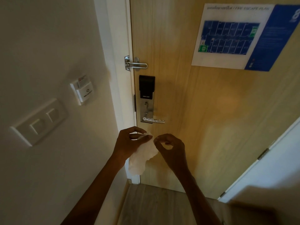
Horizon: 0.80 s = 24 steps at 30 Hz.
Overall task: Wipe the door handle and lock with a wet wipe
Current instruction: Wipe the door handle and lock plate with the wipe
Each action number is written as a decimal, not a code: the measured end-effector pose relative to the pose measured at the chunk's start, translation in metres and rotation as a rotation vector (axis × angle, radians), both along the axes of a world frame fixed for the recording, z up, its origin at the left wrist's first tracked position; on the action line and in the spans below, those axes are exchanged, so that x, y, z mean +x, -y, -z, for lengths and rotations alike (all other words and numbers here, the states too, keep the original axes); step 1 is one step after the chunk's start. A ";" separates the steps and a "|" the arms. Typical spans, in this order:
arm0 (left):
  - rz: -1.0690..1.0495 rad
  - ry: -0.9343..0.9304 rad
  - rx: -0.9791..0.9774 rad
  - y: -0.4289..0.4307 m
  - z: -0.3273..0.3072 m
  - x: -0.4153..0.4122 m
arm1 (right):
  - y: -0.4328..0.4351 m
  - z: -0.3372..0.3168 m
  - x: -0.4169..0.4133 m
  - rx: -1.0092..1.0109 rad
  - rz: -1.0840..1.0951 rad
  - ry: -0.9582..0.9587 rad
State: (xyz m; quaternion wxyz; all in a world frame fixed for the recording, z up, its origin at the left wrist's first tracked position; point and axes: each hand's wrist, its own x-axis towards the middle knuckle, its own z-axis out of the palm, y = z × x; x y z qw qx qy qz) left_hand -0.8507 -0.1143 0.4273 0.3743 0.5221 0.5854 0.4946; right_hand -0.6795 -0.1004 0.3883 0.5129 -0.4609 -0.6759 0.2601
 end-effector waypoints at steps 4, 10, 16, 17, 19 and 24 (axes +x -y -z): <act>0.027 0.024 -0.003 -0.003 0.003 -0.003 | 0.001 -0.001 -0.007 -0.007 -0.007 0.020; 0.004 0.054 -0.026 -0.014 0.005 -0.008 | -0.017 0.001 -0.012 0.007 0.014 0.015; -0.046 -0.025 -0.035 -0.033 0.001 -0.014 | -0.053 0.002 -0.001 -0.124 -0.065 -0.031; -0.059 -0.028 -0.041 -0.036 0.001 -0.017 | -0.060 0.000 0.003 -0.194 -0.084 -0.074; -0.076 -0.017 -0.055 -0.041 0.001 -0.022 | -0.073 -0.008 0.010 -0.363 -0.126 -0.202; -0.100 -0.019 -0.085 -0.050 0.012 -0.028 | -0.097 -0.024 0.014 -0.652 -0.221 -0.476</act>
